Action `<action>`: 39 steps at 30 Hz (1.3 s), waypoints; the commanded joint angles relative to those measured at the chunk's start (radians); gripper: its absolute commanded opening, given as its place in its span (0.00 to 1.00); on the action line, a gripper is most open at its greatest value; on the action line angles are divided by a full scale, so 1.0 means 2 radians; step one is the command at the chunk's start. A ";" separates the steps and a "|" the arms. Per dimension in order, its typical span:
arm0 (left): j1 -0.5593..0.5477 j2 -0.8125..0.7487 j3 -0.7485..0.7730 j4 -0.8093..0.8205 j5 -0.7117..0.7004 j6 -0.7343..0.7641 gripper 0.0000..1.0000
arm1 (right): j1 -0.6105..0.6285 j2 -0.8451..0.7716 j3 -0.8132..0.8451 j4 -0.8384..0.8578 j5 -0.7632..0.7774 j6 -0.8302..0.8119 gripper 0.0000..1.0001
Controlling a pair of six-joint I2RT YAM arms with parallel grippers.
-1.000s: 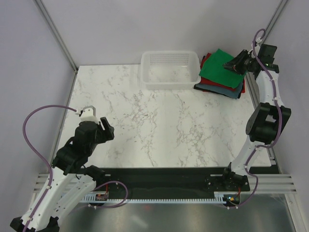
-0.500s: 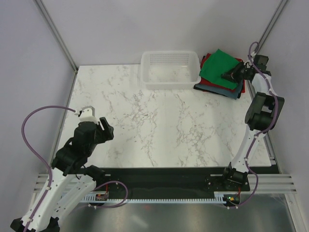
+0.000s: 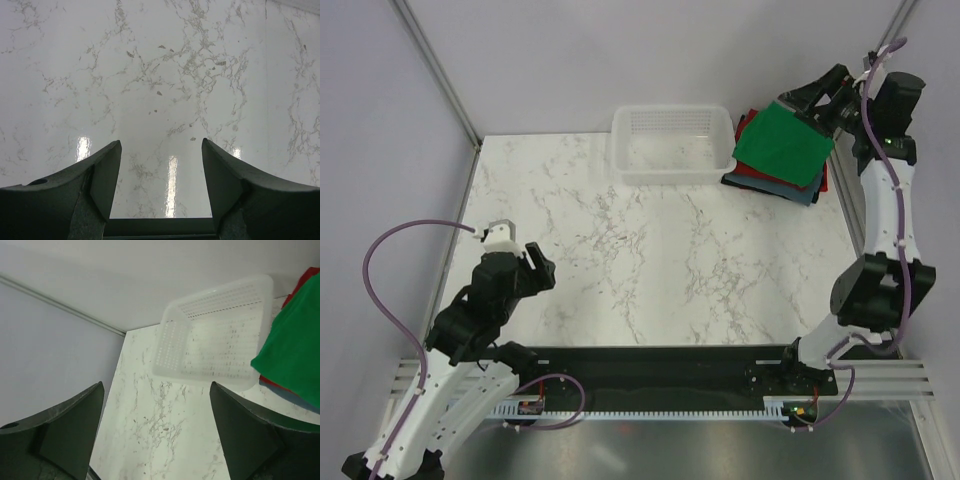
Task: Fold and stack the t-shirts
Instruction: Reset both grippers
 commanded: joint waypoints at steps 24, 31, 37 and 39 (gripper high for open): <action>0.003 -0.009 -0.071 0.189 0.029 0.112 0.78 | 0.231 -0.658 -0.789 0.253 0.218 0.079 0.98; 0.006 -0.010 -0.216 0.471 -0.038 0.227 0.86 | 0.280 -0.677 -0.835 0.269 0.272 0.071 0.98; 0.104 0.115 -0.277 0.641 0.009 0.242 0.93 | 0.283 -0.612 -0.825 0.278 0.275 0.070 0.98; 0.145 0.177 -0.283 0.695 0.062 0.228 0.93 | 0.284 -0.605 -0.826 0.278 0.275 0.070 0.98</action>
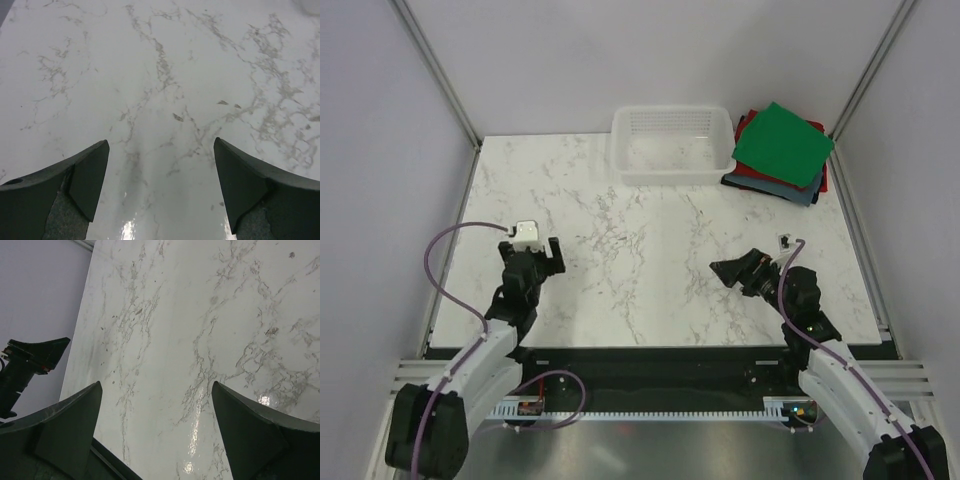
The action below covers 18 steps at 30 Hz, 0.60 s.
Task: Fold and stack the t-shirts
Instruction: Reset both grippers
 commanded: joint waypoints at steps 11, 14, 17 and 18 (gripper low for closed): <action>0.140 0.308 0.019 0.380 0.186 0.024 0.92 | 0.002 0.018 0.011 0.035 0.015 0.005 0.98; 0.140 0.341 0.008 0.434 0.241 0.043 0.92 | 0.001 0.017 0.011 0.034 0.016 0.005 0.98; 0.140 0.341 0.004 0.443 0.239 0.043 0.92 | 0.001 0.017 0.014 0.031 0.018 0.006 0.98; 0.140 0.340 0.004 0.441 0.239 0.043 0.93 | 0.002 0.018 0.014 0.029 0.018 0.006 0.98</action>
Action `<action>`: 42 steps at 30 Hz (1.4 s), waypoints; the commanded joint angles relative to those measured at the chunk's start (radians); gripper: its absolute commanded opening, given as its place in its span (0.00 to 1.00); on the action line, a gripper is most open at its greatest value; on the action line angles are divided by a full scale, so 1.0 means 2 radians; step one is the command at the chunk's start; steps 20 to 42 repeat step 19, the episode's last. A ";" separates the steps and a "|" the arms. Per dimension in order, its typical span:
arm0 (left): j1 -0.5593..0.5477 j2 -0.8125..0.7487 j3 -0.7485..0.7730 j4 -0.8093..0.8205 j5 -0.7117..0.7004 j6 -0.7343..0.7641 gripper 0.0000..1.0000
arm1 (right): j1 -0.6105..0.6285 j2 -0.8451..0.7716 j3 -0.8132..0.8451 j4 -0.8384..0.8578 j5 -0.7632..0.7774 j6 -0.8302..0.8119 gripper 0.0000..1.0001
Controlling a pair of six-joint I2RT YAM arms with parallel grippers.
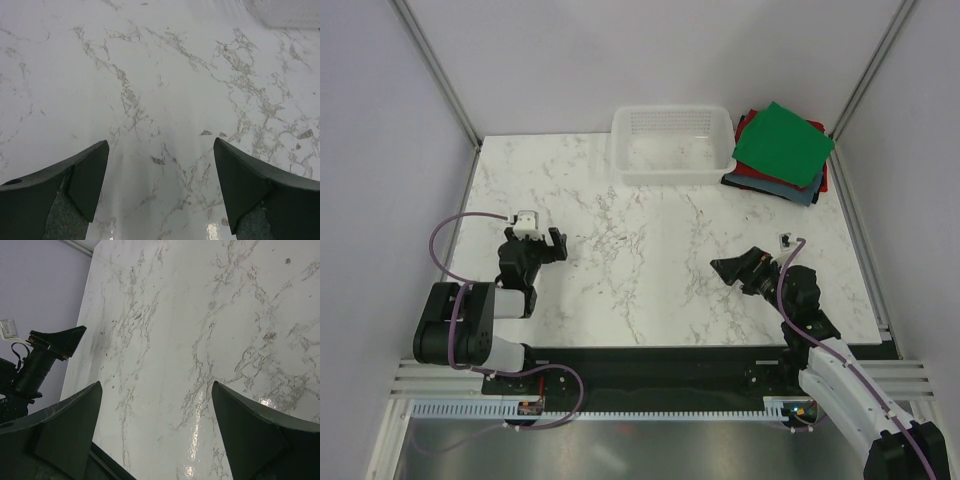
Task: Fold and stack the t-shirts
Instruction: Reset both grippers
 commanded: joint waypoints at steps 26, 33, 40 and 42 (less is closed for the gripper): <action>-0.002 0.000 0.002 0.072 0.017 0.035 1.00 | 0.002 -0.019 0.013 0.008 0.018 0.010 0.98; -0.002 0.000 0.002 0.072 0.017 0.035 1.00 | 0.002 -0.019 0.013 0.008 0.018 0.010 0.98; -0.002 0.000 0.002 0.072 0.017 0.035 1.00 | 0.002 -0.019 0.013 0.008 0.018 0.010 0.98; -0.002 0.000 0.002 0.072 0.017 0.035 1.00 | 0.002 -0.019 0.013 0.008 0.018 0.010 0.98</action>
